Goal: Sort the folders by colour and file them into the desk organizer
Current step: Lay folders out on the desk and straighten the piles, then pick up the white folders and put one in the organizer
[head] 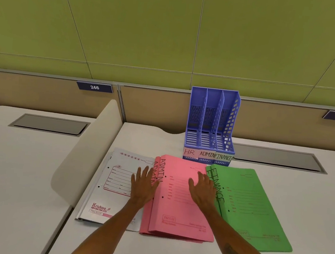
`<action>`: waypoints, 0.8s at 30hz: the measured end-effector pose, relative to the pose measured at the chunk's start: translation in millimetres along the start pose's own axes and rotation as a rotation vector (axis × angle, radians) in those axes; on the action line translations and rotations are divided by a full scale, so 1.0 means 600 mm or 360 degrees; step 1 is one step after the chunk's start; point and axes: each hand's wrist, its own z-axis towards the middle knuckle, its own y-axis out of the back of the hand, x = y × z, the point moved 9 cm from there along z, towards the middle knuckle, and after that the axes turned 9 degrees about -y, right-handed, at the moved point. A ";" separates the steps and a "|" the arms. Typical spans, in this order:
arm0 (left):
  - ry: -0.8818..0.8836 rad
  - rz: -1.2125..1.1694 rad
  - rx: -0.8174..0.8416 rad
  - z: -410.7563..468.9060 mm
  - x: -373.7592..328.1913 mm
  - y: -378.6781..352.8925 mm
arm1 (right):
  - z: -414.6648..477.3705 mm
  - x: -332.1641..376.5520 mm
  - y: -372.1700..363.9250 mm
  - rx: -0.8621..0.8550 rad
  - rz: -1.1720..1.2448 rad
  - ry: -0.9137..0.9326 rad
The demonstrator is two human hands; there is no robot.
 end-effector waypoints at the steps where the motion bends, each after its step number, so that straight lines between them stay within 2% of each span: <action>1: 0.0000 0.0004 0.0015 -0.001 0.006 0.001 | -0.001 0.007 -0.003 0.0011 0.0004 0.0006; 12: 0.0097 -0.0005 0.0102 -0.018 0.100 0.015 | -0.025 0.097 -0.061 0.0177 0.0027 0.0177; 24: 0.0292 -0.0043 -0.0040 -0.059 0.218 0.046 | -0.079 0.219 -0.145 0.0345 0.0058 0.0544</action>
